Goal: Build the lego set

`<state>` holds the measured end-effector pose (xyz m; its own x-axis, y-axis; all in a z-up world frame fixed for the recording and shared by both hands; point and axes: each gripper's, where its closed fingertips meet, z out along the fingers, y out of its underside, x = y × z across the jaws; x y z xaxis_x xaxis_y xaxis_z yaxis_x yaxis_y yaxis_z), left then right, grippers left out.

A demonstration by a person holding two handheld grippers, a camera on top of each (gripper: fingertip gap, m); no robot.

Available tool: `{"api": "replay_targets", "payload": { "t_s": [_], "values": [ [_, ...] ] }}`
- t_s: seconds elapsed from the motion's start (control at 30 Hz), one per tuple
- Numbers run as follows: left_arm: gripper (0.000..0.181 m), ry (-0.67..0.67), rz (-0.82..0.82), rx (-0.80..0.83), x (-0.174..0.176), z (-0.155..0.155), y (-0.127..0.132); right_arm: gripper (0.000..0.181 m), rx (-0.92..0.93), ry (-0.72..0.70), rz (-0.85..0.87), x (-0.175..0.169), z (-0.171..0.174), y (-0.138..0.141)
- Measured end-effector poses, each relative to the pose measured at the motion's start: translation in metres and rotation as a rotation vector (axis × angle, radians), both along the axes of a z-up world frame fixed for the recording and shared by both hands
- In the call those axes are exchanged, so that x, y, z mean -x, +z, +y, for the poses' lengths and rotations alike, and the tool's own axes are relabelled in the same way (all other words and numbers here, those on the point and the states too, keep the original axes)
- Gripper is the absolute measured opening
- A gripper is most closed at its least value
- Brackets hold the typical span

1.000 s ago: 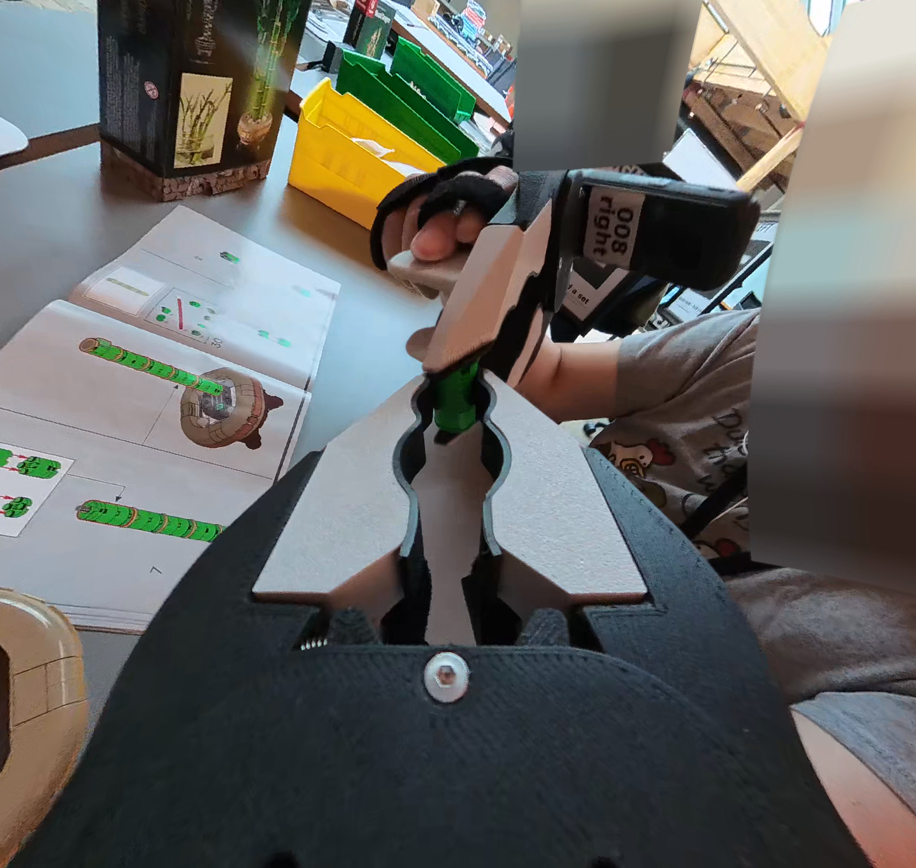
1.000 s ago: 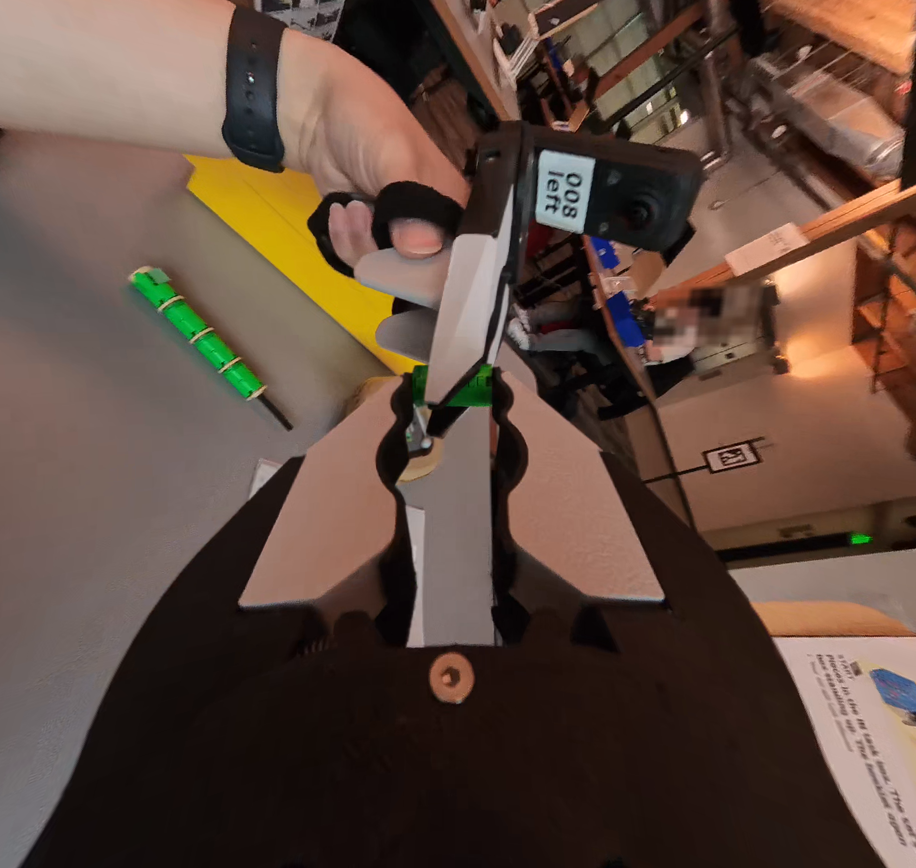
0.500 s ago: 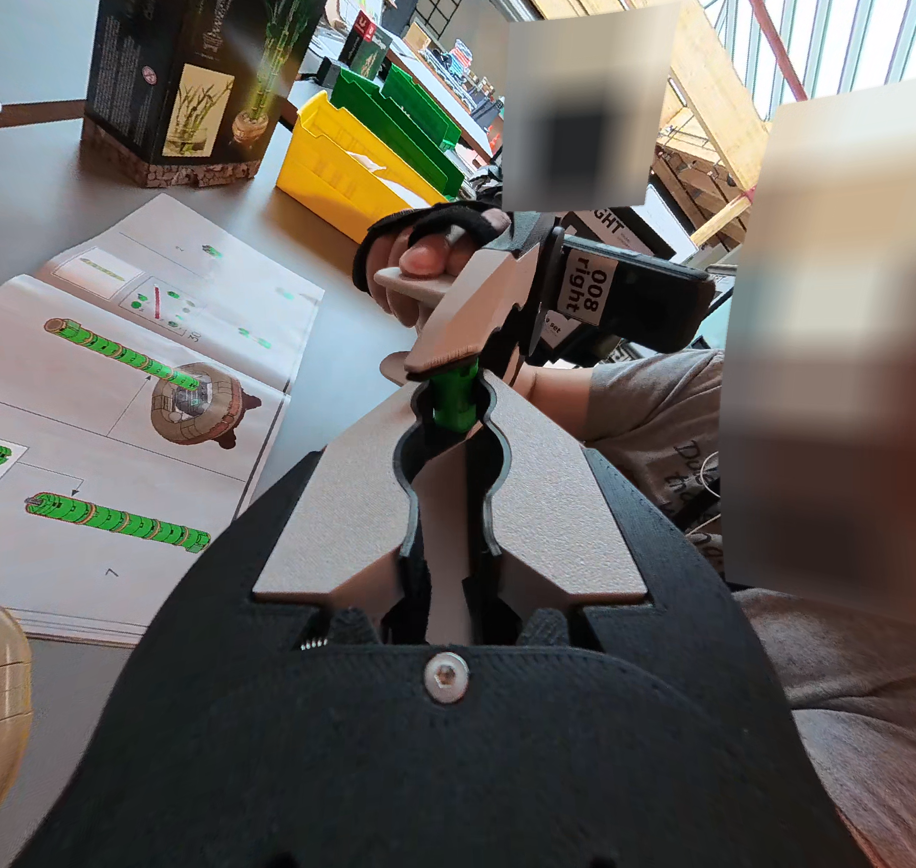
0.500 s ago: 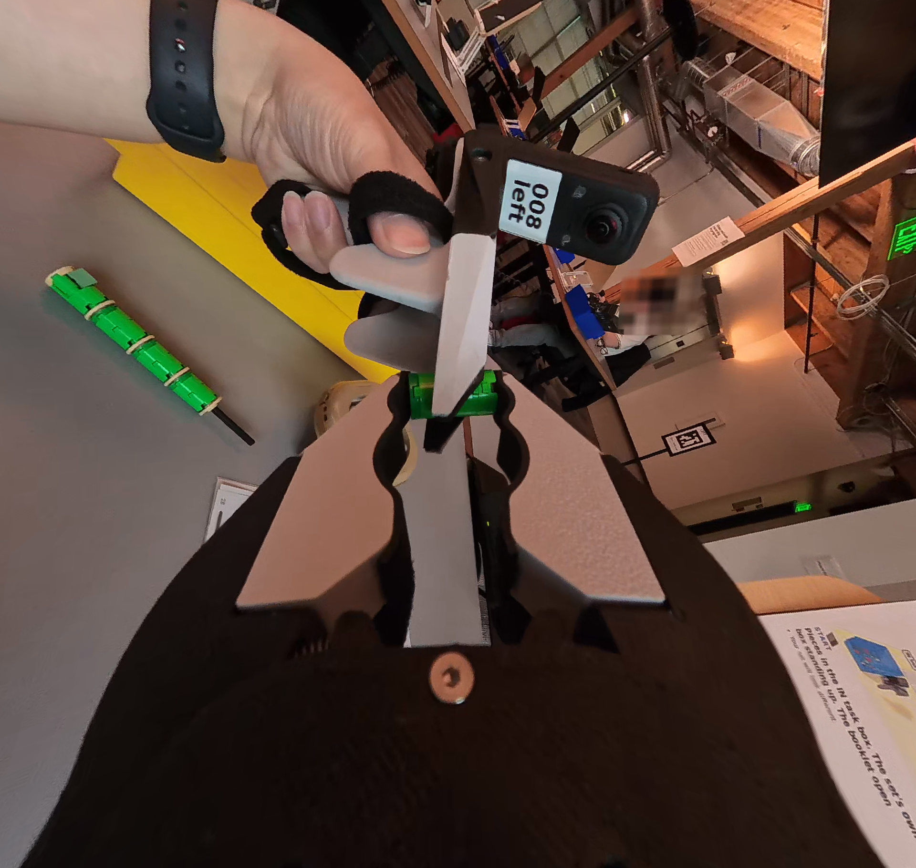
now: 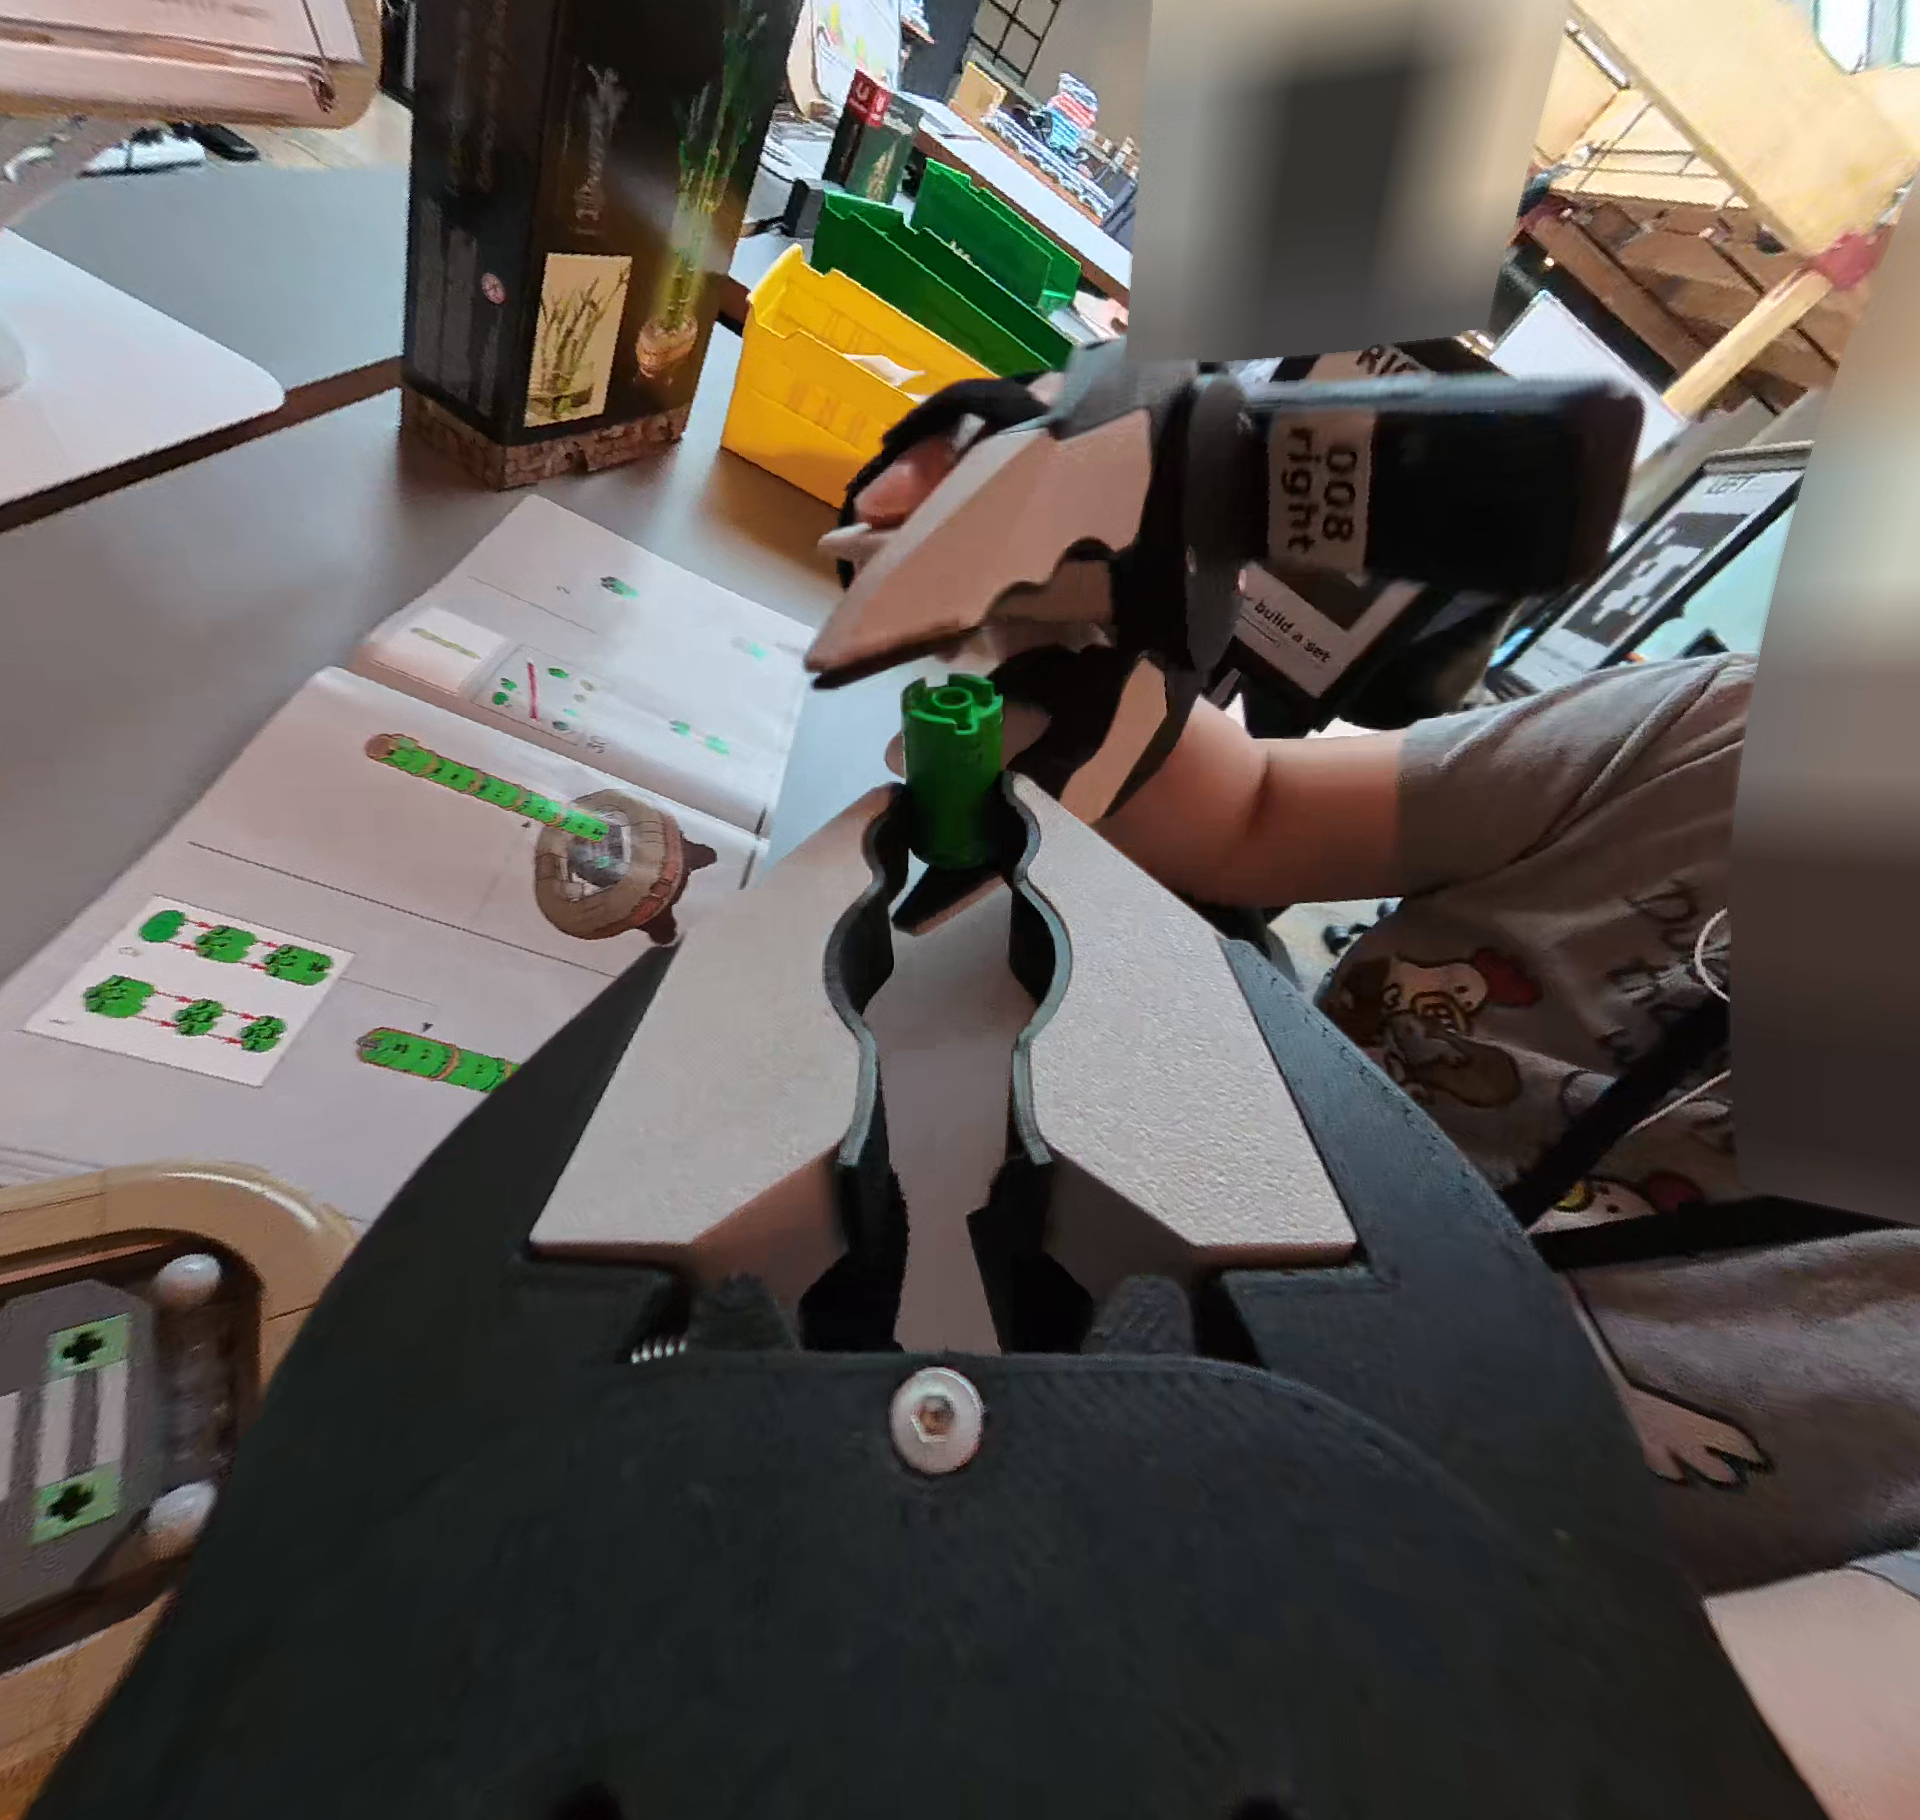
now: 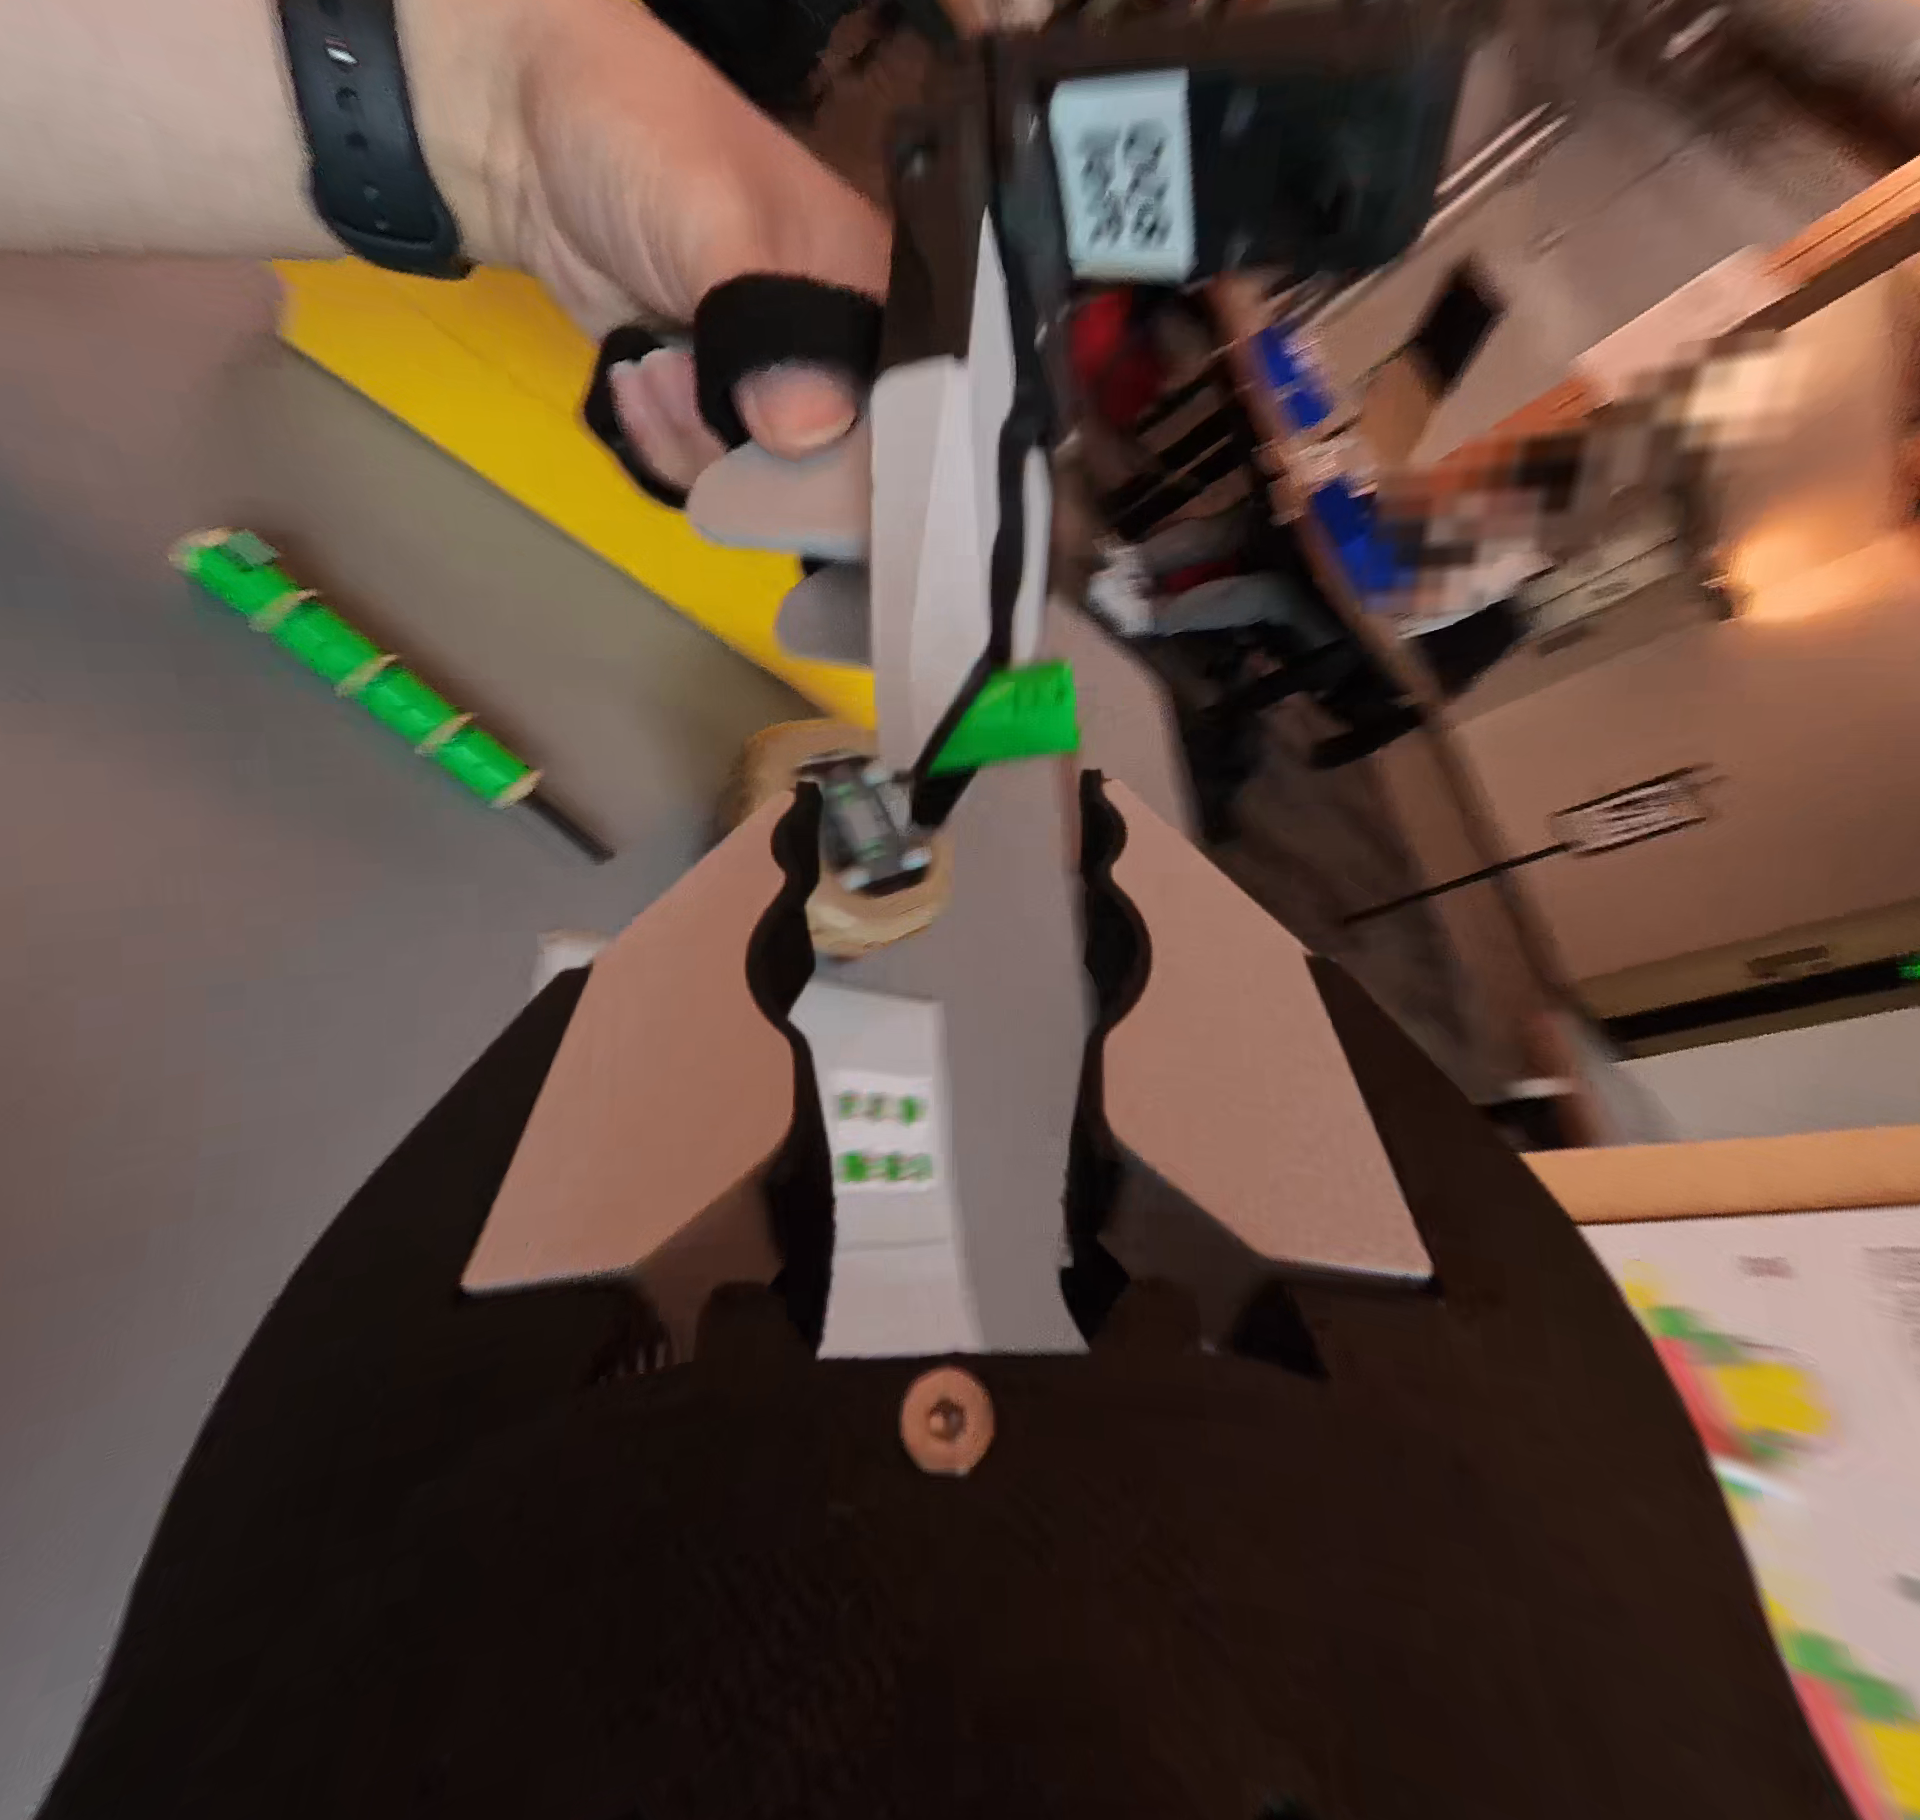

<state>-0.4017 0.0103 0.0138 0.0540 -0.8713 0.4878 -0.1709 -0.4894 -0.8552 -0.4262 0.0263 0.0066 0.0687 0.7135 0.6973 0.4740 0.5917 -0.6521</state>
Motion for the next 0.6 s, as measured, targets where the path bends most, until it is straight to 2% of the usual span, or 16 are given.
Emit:
{"api": "replay_targets", "payload": {
  "t_s": [0.07, 0.17, 0.23, 0.4, 0.6],
  "values": [
    [0.015, 0.024, 0.058, -0.062, 0.004, 0.001, -0.006, 0.054, 0.267, 0.033, -0.049, -0.014, -0.004, -0.013],
    [0.015, -0.008, 0.290, -0.111, 0.006, -0.008, -0.041, 0.055, 0.682, 0.154, -0.052, -0.027, -0.023, -0.019],
    [0.015, -0.053, 0.399, -0.122, 0.002, -0.015, -0.059, 0.046, 0.806, 0.201, -0.059, -0.030, -0.030, -0.021],
    [0.015, -0.161, 0.536, -0.128, -0.010, -0.029, -0.085, 0.033, 0.711, 0.213, -0.216, -0.032, -0.037, -0.049],
    [0.015, -0.243, 0.571, -0.107, -0.013, -0.044, -0.094, 0.019, 0.612, 0.261, -0.303, -0.028, -0.050, -0.062]
  ]
}}
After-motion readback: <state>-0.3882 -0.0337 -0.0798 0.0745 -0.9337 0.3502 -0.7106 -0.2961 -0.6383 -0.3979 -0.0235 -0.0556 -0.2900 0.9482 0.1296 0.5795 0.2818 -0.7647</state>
